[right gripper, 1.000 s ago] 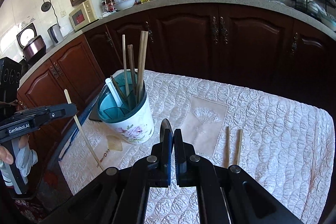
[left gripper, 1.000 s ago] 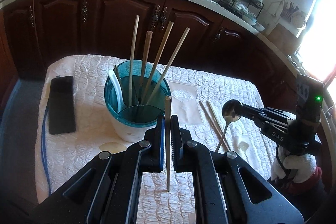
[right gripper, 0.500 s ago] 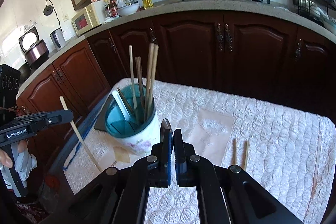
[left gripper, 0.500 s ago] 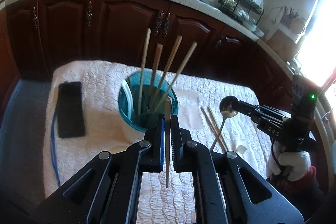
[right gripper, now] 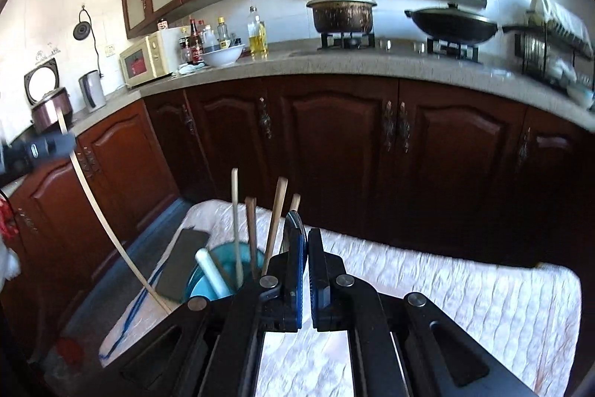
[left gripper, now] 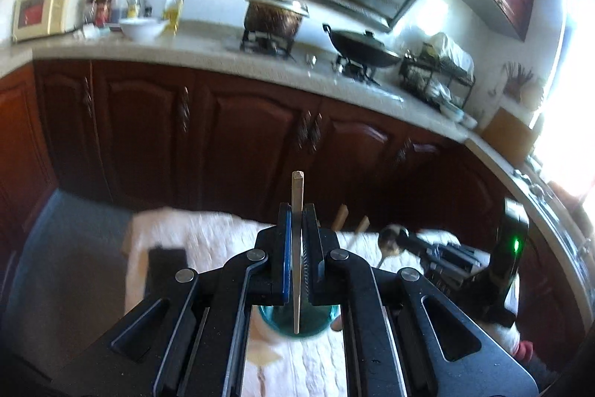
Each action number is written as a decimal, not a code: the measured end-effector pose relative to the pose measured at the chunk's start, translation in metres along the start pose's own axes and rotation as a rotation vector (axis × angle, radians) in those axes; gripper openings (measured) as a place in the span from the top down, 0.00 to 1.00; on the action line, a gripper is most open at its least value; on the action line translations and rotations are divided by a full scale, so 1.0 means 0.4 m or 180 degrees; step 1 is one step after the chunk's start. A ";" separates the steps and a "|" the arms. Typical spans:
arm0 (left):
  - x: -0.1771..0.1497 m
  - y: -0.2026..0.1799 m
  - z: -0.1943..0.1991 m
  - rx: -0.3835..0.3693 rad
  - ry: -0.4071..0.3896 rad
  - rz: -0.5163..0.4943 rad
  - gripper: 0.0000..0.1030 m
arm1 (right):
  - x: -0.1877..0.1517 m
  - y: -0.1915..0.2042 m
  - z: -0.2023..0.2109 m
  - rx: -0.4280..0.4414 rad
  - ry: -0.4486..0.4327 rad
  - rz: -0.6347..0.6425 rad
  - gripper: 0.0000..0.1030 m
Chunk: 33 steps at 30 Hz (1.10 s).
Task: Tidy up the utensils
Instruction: 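Carry the chopstick and spoon into the floral cup and open both tools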
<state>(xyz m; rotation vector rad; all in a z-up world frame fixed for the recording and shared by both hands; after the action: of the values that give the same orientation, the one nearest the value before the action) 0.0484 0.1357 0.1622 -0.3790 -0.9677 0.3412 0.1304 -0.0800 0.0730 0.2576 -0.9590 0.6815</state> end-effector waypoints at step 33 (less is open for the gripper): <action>-0.185 0.070 -0.255 0.0480 0.0321 -0.0044 0.95 | -0.124 0.088 -0.181 0.0225 0.0428 0.0139 0.89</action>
<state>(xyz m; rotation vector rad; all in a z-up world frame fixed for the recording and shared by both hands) 0.0928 0.1114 0.0434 -0.2497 -0.8399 0.3766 0.1371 -0.0383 -0.0117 0.2505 -0.8149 0.7641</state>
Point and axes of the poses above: each gripper's, at about its wrist camera, not at the fingertips, and z roughly against the way its jaws point, y to its left, x to its top, the point moved 4 cm from there along -z, roughly the way its jaws point, and after that the axes turned 13 degrees about z, right-handed, at the moved point
